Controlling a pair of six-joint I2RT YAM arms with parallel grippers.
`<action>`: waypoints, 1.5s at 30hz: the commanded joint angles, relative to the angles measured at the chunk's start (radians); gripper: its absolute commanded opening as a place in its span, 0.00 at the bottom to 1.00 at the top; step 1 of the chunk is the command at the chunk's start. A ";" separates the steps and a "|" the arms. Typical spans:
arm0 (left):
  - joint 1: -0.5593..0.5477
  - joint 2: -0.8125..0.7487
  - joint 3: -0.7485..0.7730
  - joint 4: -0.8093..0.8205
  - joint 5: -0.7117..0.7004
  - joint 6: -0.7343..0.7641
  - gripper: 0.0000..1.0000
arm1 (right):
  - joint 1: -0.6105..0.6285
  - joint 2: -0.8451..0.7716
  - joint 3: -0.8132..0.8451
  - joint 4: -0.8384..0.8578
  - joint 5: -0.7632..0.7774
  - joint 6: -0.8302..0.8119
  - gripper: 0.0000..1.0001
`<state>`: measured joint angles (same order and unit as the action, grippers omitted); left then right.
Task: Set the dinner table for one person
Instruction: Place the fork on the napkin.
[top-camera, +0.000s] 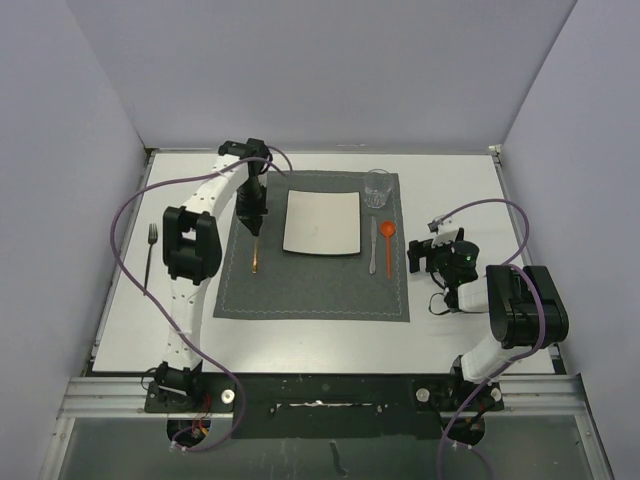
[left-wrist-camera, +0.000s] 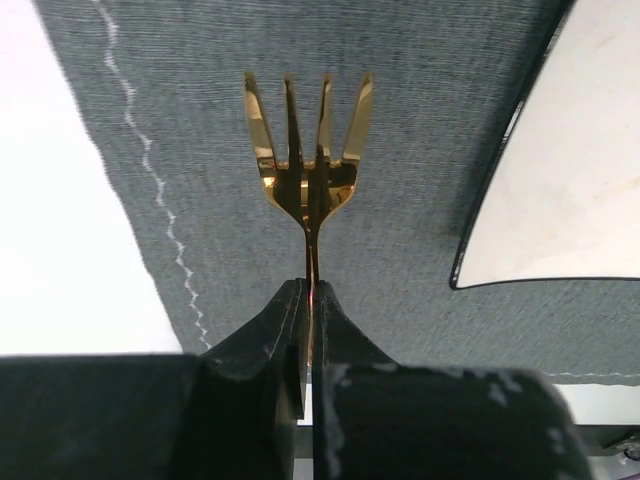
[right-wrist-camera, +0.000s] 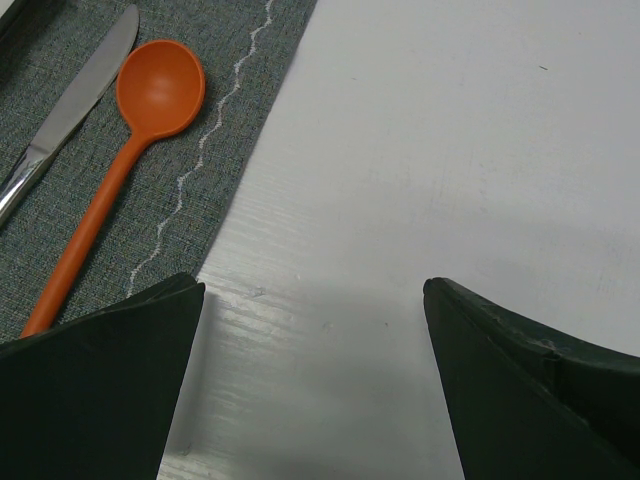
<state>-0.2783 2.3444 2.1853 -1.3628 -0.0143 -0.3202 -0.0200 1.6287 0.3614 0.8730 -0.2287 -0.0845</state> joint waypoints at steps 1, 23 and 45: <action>-0.018 0.039 0.064 -0.030 0.014 -0.035 0.00 | -0.005 -0.004 0.025 0.050 -0.006 0.004 0.98; -0.028 0.132 0.076 -0.013 0.012 -0.056 0.00 | -0.005 -0.004 0.025 0.050 -0.006 0.003 0.98; -0.035 0.218 0.199 -0.052 0.016 -0.024 0.00 | -0.005 -0.004 0.026 0.050 -0.006 0.003 0.98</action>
<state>-0.3061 2.5244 2.3245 -1.3914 -0.0090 -0.3553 -0.0200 1.6287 0.3614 0.8730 -0.2287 -0.0845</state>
